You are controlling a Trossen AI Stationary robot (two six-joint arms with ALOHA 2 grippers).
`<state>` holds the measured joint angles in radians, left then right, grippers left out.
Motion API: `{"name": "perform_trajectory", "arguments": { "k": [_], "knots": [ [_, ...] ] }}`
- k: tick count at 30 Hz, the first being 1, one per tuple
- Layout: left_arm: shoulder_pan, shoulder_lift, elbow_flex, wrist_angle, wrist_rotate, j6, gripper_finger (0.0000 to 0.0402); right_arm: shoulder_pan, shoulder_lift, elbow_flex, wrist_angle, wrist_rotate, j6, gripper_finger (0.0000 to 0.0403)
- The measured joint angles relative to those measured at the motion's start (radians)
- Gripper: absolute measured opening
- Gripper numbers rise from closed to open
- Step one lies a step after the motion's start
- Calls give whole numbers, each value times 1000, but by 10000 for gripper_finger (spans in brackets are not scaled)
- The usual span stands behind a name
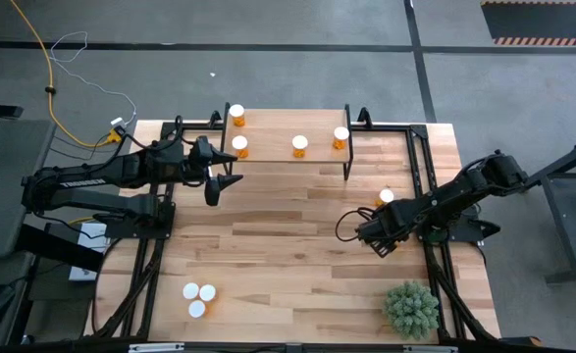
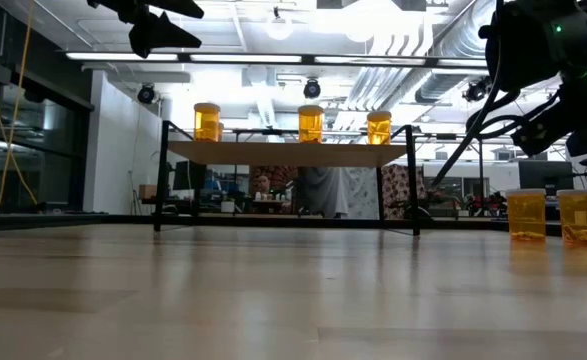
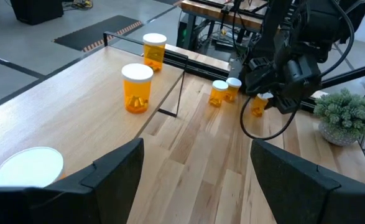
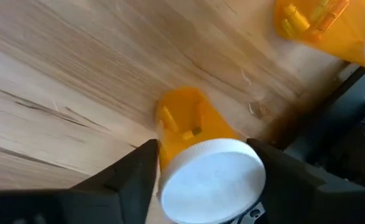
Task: Pick and place medicine bottles onto shelf by color
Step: Put the orange pill bottle on the shelf
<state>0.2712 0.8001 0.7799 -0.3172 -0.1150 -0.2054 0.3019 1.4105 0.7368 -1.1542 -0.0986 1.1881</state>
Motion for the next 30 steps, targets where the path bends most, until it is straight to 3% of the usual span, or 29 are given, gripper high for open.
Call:
{"name": "perform_trajectory", "arguments": {
  "k": [7, 15, 22, 30],
  "knots": [
    [0, 0, 0, 0, 0, 0, 287, 0, 0, 1, 0, -26, -11, 185],
    [0, 0, 0, 0, 0, 0, 287, 0, 0, 139, 33, 4, -149, 213],
    [0, 0, 0, 0, 0, 0, 287, -23, 0, 440, 140, 197, -486, 201],
    [0, 0, 0, 0, 0, -1, 287, -178, 19, 823, 145, 538, -816, 194]
  ]
}}
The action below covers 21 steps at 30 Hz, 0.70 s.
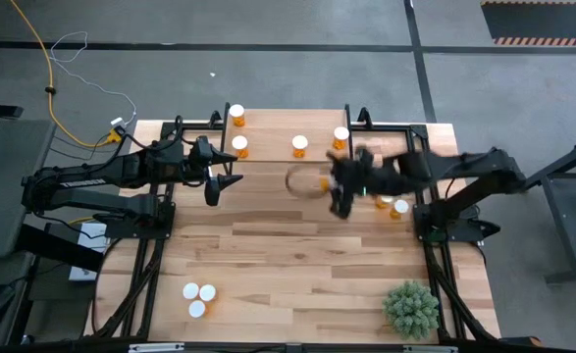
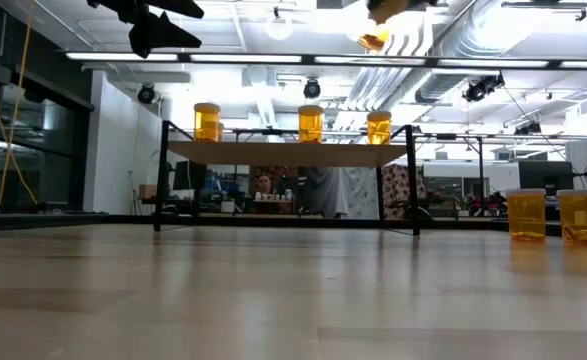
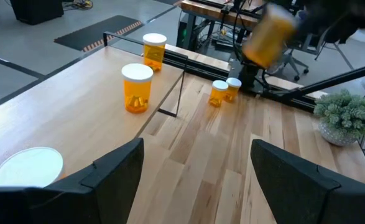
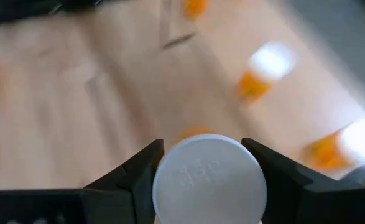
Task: Pick and place medicine bottles onto shelf by color
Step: Put the orange pill bottle on the shelf
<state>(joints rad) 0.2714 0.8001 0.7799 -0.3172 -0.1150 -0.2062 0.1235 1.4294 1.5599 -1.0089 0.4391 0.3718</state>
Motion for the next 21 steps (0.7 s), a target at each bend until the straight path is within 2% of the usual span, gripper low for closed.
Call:
{"name": "perform_trajectory", "arguments": {
  "k": [5, 11, 14, 21],
  "knots": [
    [0, 0, 0, 0, 0, -3, 287, -178, 65, 144, -23, 13, -121, 194],
    [0, 0, 0, 0, 0, -3, 287, -378, 193, 209, -104, -153, -150, 193],
    [0, 0, 0, 0, 0, -3, 287, -433, 253, 212, -127, -209, -156, 193],
    [0, 0, 0, 0, 0, -1, 287, -473, 353, 212, -125, -216, -183, 193]
  ]
}}
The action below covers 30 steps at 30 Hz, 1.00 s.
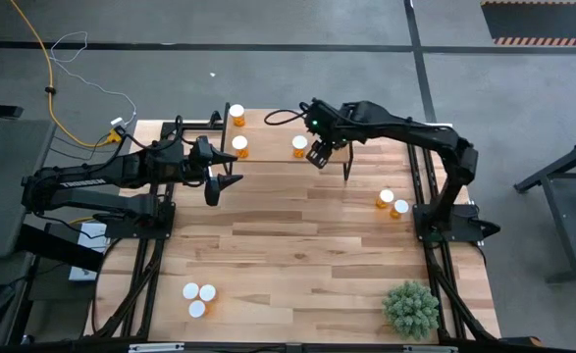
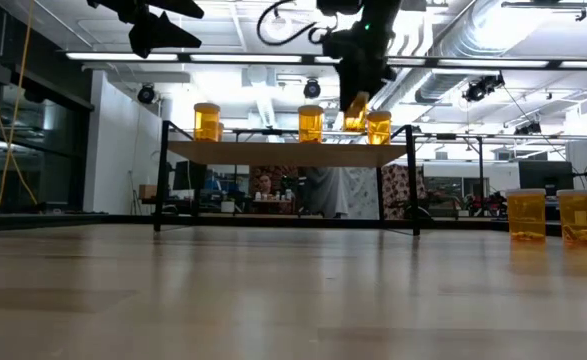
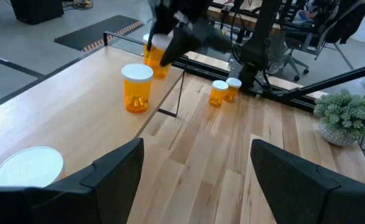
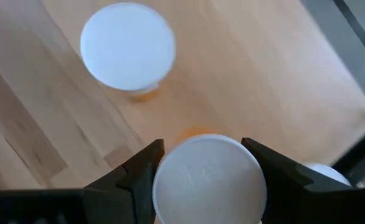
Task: Pick and place medicine bottles onto shelf by color
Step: Put the orange pill bottle on the shelf
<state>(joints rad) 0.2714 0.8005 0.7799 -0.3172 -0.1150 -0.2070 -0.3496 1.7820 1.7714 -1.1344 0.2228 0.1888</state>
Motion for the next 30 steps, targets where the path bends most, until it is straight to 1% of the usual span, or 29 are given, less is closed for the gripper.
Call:
{"name": "perform_trajectory", "arguments": {
  "k": [8, 13, 17, 20, 24, 30],
  "knots": [
    [0, 0, 0, 0, 0, 0, 287, 1, 19, 0, 51, -4, -14, 193],
    [0, 0, 0, 0, 0, -1, 287, 0, 19, 0, 52, -3, -17, 193],
    [0, 0, 0, 0, 0, -2, 287, 0, 19, 0, 54, -3, -60, 193],
    [0, 0, 0, 0, 0, -2, 287, -3, 19, 0, 54, -6, -62, 193],
    [0, 0, 0, 0, 0, -2, 287, -6, 19, 0, 54, -39, -66, 193],
    [0, 0, 0, 0, 0, -2, 287, -13, 19, 0, 53, -41, -67, 193]
  ]
}}
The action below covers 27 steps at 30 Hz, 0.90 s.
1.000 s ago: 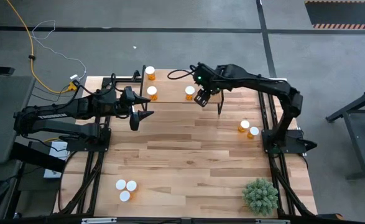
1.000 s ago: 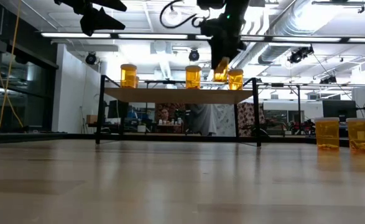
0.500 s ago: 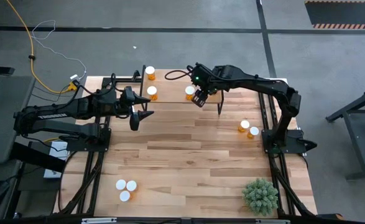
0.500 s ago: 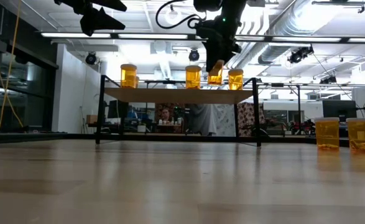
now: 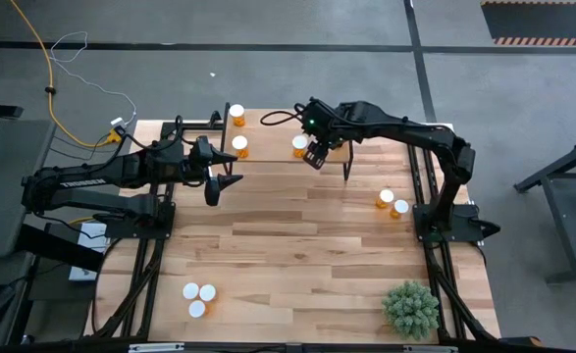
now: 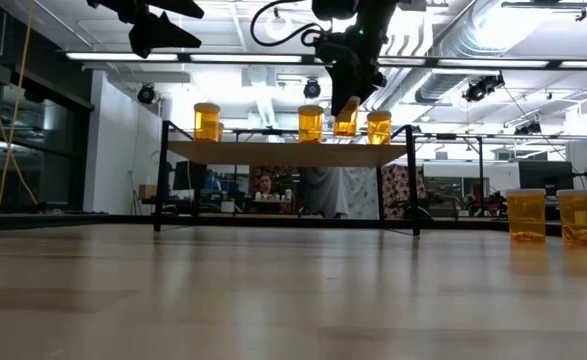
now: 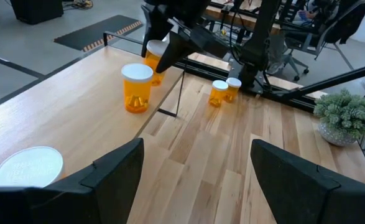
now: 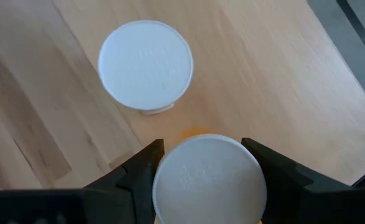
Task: Pick and place medicine bottles onto shelf by color
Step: Put the orange pill bottle on the shelf
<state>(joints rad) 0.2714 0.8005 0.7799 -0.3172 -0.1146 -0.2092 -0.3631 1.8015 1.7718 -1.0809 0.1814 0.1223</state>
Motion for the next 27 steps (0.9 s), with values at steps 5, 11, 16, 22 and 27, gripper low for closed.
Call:
{"name": "perform_trajectory", "arguments": {
  "k": [5, 11, 16, 22, 27],
  "knots": [
    [0, 0, 0, 0, 0, 0, 287, -10, 0, 0, 0, 0, -9, 224],
    [0, 0, 0, 0, 0, 0, 287, -11, 0, 0, 2, 0, -19, 274],
    [0, 0, 0, 0, 0, 2, 287, -11, 0, 0, 16, 1, -72, 288],
    [0, 0, 0, 0, 0, 1, 287, -25, -36, 0, 57, 18, -148, 288],
    [0, 0, 0, -1, 0, 1, 287, -32, -113, -10, 70, -3, -155, 288]
  ]
}}
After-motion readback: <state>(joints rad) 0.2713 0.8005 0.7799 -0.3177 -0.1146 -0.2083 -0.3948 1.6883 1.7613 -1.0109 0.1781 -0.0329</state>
